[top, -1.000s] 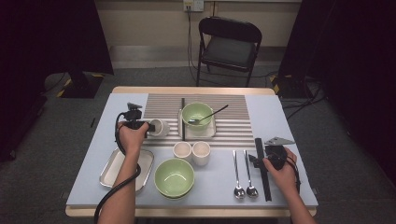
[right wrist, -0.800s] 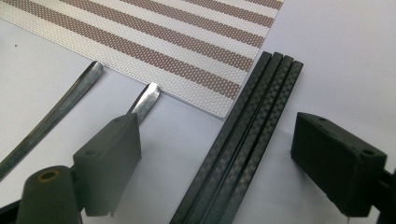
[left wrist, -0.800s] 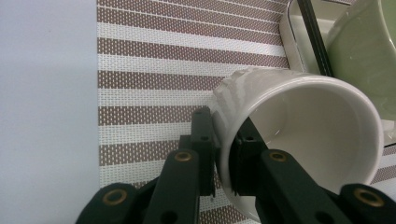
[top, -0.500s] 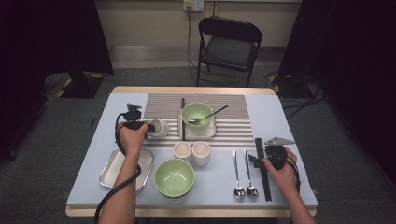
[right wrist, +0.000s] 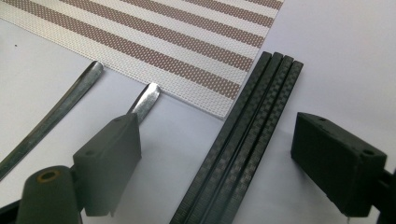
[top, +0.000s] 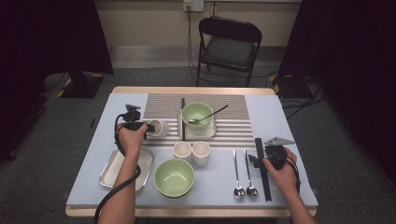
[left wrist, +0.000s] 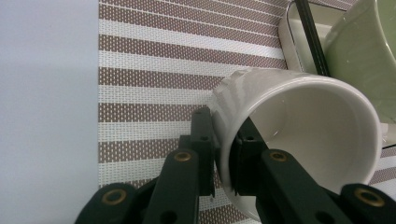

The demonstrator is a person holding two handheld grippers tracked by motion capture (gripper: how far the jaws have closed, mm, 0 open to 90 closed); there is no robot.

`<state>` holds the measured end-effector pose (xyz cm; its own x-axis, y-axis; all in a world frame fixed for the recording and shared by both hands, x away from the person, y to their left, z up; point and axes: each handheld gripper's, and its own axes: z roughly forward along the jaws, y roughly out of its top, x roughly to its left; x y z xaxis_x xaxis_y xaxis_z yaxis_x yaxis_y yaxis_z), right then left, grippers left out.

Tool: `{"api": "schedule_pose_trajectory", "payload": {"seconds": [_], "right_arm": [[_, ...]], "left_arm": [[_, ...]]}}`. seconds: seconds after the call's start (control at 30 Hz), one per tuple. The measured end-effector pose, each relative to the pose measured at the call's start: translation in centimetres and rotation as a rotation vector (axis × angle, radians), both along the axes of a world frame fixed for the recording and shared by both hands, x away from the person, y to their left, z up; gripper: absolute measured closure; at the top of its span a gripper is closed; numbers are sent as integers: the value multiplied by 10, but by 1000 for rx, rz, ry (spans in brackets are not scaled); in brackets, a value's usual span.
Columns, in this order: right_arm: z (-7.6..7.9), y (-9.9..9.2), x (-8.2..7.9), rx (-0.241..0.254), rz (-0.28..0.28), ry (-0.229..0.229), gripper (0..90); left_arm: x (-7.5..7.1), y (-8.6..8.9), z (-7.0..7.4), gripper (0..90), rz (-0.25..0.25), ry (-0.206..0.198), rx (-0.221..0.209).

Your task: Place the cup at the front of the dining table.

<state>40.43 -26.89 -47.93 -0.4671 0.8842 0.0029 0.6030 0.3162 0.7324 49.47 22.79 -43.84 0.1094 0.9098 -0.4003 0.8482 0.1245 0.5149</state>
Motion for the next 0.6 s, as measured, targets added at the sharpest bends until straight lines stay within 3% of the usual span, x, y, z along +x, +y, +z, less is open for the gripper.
{"api": "schedule_pose_trajectory", "payload": {"seconds": [0.6], "right_arm": [[0, 0, 0, 1, 1, 0, 152]], "left_arm": [[0, -2, 5, 788, 0, -20, 15]]}}
